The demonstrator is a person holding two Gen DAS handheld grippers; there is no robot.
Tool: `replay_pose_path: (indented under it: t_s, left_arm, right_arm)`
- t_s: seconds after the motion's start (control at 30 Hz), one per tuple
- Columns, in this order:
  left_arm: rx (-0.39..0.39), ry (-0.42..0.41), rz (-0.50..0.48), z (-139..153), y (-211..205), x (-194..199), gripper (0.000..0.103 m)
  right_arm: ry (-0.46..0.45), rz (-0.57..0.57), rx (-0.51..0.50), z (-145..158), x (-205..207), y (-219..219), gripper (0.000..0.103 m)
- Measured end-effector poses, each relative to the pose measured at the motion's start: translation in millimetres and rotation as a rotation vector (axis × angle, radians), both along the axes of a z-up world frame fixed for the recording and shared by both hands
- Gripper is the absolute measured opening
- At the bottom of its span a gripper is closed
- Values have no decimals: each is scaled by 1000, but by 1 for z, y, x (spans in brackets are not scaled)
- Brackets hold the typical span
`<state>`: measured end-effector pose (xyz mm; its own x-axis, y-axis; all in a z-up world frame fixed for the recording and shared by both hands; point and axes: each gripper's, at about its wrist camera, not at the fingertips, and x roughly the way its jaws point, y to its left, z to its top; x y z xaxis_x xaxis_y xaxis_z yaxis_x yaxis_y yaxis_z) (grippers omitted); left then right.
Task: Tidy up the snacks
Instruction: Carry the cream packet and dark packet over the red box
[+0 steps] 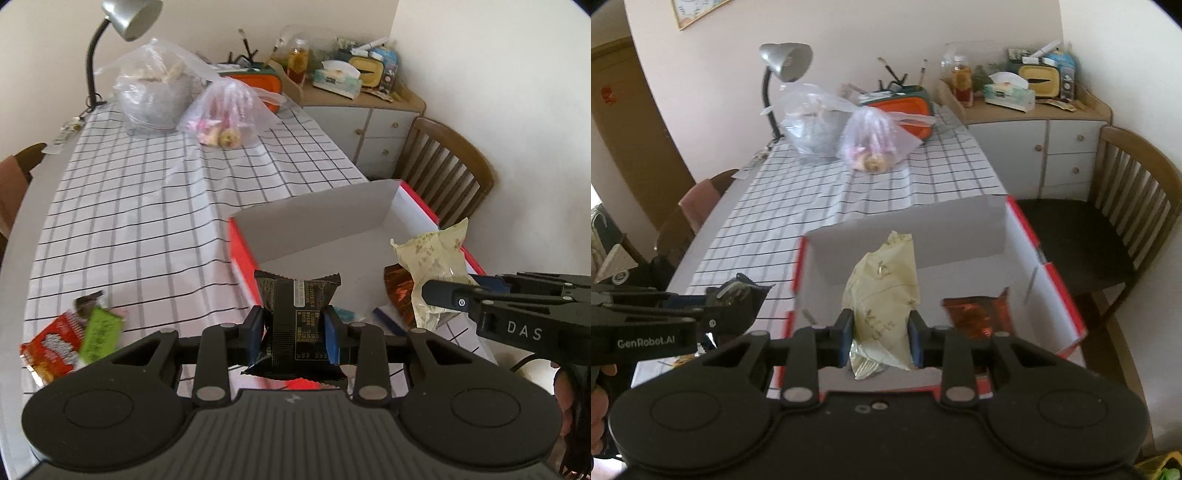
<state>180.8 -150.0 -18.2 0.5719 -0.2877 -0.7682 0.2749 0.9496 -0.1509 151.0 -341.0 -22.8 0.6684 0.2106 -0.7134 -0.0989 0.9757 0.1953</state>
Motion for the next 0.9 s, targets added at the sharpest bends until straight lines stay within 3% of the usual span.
replay_pose_path:
  t_s: [0.3, 0.5, 0.9]
  left_arm:
    - [25, 58, 1, -19, -51, 34, 33]
    - [96, 89, -17, -41, -79, 53, 33]
    - [160, 183, 23, -83, -95, 76, 33]
  right_arm:
    - [66, -8, -5, -24, 30, -40, 28]
    - [109, -16, -33, -45, 48, -55, 28]
    - [167, 49, -31, -71, 60, -54, 28]
